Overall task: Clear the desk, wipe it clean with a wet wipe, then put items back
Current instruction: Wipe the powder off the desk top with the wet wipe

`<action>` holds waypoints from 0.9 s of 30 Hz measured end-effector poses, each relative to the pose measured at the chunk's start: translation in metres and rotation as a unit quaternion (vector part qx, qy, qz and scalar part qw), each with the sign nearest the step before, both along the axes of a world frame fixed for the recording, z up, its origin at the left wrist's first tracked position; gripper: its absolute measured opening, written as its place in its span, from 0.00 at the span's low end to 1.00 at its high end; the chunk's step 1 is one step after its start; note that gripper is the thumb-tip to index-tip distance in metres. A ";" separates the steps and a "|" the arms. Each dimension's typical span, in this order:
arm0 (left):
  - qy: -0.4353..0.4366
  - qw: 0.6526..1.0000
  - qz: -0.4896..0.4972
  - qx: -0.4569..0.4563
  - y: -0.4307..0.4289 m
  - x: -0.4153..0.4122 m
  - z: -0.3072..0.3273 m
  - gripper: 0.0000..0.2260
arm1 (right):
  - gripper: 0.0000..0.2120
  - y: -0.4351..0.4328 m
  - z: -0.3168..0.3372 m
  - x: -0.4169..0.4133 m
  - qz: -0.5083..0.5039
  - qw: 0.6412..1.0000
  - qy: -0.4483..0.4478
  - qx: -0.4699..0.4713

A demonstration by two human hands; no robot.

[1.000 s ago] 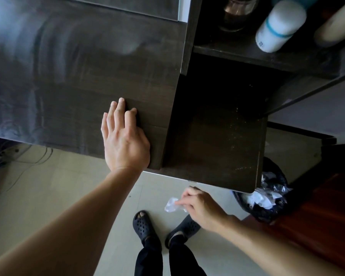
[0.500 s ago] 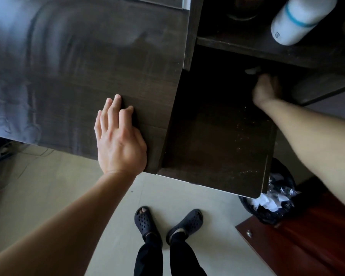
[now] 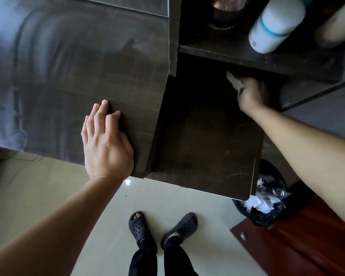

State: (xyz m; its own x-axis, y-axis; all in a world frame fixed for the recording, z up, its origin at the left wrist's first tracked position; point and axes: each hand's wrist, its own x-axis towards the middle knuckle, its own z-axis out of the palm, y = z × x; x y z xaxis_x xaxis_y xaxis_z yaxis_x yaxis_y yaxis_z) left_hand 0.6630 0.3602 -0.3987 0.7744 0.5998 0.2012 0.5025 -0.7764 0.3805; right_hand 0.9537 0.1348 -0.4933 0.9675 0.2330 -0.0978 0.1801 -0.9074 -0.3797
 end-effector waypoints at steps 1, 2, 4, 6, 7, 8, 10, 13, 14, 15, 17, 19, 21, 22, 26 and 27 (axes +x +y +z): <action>-0.001 1.000 0.000 0.001 0.000 0.000 0.000 0.16 | 0.17 0.006 -0.007 0.009 -0.028 1.000 0.013 0.000; -0.001 1.000 -0.002 0.001 0.000 0.000 0.000 0.16 | 0.16 0.009 -0.008 0.005 -0.037 0.999 0.018 -0.018; -0.001 1.000 -0.003 0.004 0.001 0.000 -0.001 0.15 | 0.12 0.007 -0.004 -0.032 -0.002 1.000 0.020 -0.013; 0.001 1.000 -0.001 0.005 0.002 -0.001 -0.002 0.15 | 0.12 -0.012 0.000 -0.093 0.107 0.994 0.016 0.024; 0.002 1.000 0.000 0.003 0.002 -0.001 -0.002 0.15 | 0.14 -0.025 0.003 -0.128 0.174 0.984 0.032 0.034; 0.003 1.000 0.001 0.001 0.001 -0.001 -0.001 0.15 | 0.16 -0.039 0.007 -0.163 0.232 0.970 0.061 0.050; 0.002 1.000 0.001 -0.002 0.000 -0.001 0.000 0.15 | 0.16 -0.063 0.012 -0.207 0.328 0.934 0.128 0.061; 0.004 1.000 -0.001 -0.004 0.001 0.001 0.000 0.16 | 0.16 -0.060 0.017 -0.171 0.262 0.958 0.099 0.062; 0.005 1.000 -0.001 -0.003 0.001 0.001 0.001 0.16 | 0.16 -0.054 0.015 -0.146 0.202 0.976 0.061 0.058; 0.006 1.000 -0.002 -0.002 0.001 0.001 0.000 0.16 | 0.15 -0.048 0.013 -0.124 0.145 0.988 0.026 0.044; 0.004 1.000 -0.002 -0.002 0.000 0.000 0.000 0.16 | 0.17 -0.040 0.005 -0.114 0.089 0.996 0.014 0.021; 0.001 1.000 -0.005 -0.005 -0.001 -0.001 0.000 0.16 | 0.20 -0.038 -0.008 -0.159 0.126 0.992 0.014 0.026; -0.001 1.000 -0.004 -0.004 0.000 0.000 0.001 0.16 | 0.21 -0.045 -0.011 -0.226 0.212 0.974 0.063 0.059; -0.001 1.000 -0.003 -0.002 0.000 0.000 0.001 0.16 | 0.20 -0.051 -0.007 -0.255 0.268 0.956 0.101 0.071; -0.003 1.000 -0.005 -0.003 -0.001 0.000 0.000 0.16 | 0.13 -0.050 0.017 -0.246 0.345 0.920 0.171 0.068; -0.003 1.000 -0.005 -0.004 -0.001 -0.001 0.001 0.16 | 0.12 -0.040 0.021 -0.217 0.323 0.935 0.134 0.064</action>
State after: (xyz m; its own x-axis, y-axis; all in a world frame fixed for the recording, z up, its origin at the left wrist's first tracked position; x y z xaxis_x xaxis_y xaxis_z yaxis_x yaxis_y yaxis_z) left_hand 0.6625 0.3592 -0.3982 0.7789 0.5940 0.2012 0.4928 -0.7782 0.3894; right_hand 0.7363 0.0950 -0.4723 0.5666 0.7858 -0.2477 0.5578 -0.5871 -0.5867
